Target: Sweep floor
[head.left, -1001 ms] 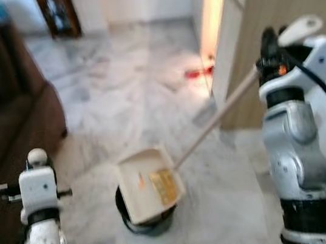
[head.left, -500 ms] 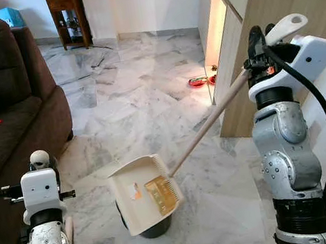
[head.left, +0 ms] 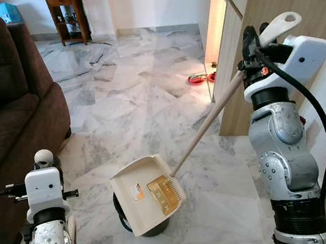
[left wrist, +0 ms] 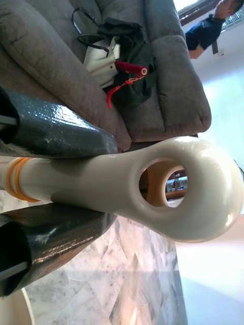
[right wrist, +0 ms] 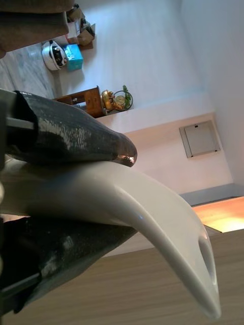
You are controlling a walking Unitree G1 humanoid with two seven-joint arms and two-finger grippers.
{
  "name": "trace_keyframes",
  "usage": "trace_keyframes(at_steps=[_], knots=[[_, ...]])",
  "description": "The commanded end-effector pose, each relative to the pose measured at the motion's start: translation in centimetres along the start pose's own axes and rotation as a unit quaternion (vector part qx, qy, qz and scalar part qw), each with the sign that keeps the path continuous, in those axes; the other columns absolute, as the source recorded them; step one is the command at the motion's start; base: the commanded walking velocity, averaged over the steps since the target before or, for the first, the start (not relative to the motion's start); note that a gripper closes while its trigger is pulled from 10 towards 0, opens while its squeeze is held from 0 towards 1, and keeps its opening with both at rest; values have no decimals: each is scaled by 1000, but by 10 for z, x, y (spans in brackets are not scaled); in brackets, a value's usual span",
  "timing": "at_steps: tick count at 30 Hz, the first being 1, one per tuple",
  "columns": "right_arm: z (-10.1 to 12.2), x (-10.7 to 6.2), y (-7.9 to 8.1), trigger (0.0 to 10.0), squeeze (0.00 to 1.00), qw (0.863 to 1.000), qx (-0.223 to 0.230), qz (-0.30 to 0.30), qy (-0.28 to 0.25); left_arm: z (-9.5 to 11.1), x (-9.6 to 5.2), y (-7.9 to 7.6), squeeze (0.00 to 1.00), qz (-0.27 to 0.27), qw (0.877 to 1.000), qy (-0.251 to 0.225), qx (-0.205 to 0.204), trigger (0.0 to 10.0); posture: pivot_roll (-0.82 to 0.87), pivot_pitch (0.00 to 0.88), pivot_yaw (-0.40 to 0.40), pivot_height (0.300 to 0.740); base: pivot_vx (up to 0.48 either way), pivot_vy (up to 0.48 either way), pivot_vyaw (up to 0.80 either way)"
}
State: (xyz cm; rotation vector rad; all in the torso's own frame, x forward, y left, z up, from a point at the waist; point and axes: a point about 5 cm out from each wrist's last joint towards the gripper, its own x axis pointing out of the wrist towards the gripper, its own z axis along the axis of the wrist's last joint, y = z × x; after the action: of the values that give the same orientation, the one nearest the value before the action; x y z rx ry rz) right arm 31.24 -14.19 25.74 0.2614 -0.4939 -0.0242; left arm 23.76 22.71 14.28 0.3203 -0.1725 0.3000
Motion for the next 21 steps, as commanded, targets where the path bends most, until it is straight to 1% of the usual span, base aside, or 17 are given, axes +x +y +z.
trace_keyframes(at_steps=[1, 14, 21], knots=[[18, 3, 5, 10000, 0, 999, 11, 9, -42, 14, 5, 1, 0, 3, 999, -31, 12, 10000, 32, 0, -33, 740, 0, 0, 0], [17, 3, 5, 10000, 0, 999, 10, 8, -40, 15, 6, 0, 0, -1, 999, -35, 13, 10000, 30, 0, -30, 740, 0, 0, 0], [17, 3, 5, 10000, 0, 999, 8, 9, -40, 15, 7, 0, 0, -4, 999, -36, 13, 10000, 29, 0, -28, 740, 250, 0, 0]])
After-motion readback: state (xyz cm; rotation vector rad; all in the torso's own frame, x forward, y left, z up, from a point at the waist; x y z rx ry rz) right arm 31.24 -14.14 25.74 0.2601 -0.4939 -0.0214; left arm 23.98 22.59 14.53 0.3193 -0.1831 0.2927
